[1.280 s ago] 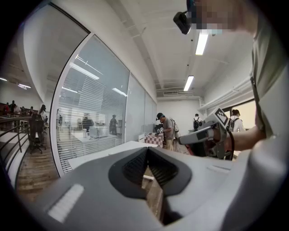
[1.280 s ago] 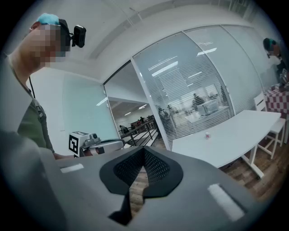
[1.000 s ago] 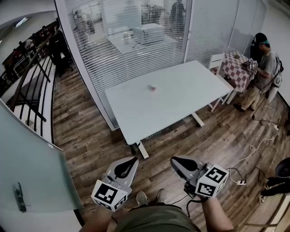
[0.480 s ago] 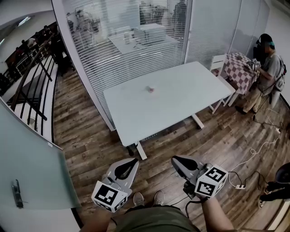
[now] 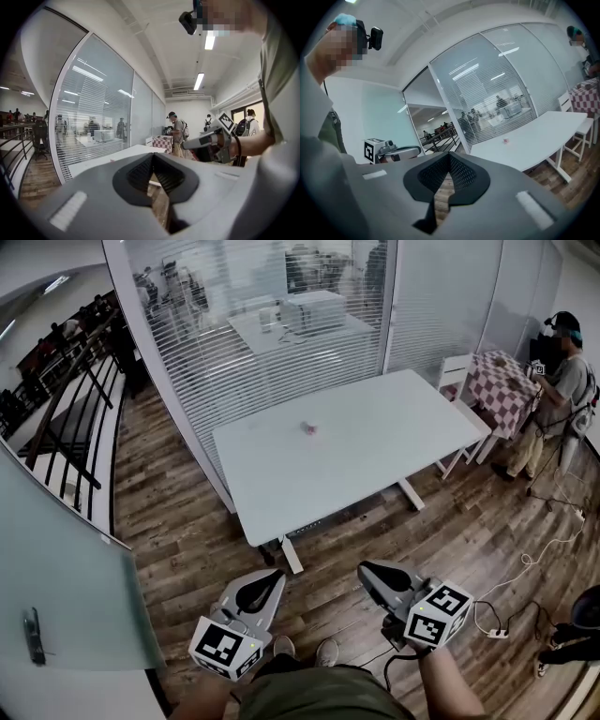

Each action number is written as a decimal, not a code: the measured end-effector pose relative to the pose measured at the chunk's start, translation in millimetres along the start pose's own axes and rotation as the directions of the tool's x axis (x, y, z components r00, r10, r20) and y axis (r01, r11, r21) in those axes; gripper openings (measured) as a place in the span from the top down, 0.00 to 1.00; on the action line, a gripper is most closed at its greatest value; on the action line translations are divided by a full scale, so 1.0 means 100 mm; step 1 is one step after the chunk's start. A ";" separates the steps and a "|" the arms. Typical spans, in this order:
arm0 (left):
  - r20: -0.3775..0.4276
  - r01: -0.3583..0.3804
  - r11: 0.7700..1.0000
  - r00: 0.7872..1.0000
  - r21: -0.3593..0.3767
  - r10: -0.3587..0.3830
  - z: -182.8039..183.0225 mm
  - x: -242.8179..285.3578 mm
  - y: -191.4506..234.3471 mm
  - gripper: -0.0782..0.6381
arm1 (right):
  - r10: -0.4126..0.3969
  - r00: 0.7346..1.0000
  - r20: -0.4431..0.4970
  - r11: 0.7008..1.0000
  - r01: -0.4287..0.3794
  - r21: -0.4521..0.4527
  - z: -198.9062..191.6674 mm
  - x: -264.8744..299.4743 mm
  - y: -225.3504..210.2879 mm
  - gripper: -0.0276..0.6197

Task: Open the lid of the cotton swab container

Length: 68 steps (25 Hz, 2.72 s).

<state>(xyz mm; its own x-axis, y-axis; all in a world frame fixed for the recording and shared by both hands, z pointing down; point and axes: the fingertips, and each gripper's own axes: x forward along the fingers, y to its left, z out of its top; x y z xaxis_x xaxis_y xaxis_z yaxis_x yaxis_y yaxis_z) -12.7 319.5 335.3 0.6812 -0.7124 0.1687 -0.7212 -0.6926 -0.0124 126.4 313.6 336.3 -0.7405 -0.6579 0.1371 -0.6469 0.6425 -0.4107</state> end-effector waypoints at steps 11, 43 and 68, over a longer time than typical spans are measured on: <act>-0.007 -0.009 1.000 1.000 -0.007 0.009 -0.05 0.14 0.14 0.88 | -0.010 1.000 -0.015 1.000 0.010 0.016 0.00 0.10 -0.18 0.94; -0.025 0.086 0.994 0.996 -0.065 -0.088 -0.22 1.09 1.78 0.88 | -0.072 0.997 -0.035 0.997 0.073 0.030 0.40 1.74 -0.82 0.94; -0.039 0.140 0.989 0.989 -0.052 -0.142 -0.23 1.46 2.49 0.88 | -0.140 0.990 -0.006 0.989 0.140 0.036 0.64 2.35 -1.15 0.94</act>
<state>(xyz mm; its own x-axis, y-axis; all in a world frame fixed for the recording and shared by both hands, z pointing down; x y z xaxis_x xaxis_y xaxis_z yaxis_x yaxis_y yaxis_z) -95.9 45.7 379.9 0.7715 -0.6017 0.2070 -0.6242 -0.7787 0.0629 38.5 59.4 358.0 -0.6437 -0.7390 0.1988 -0.7373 0.5294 -0.4197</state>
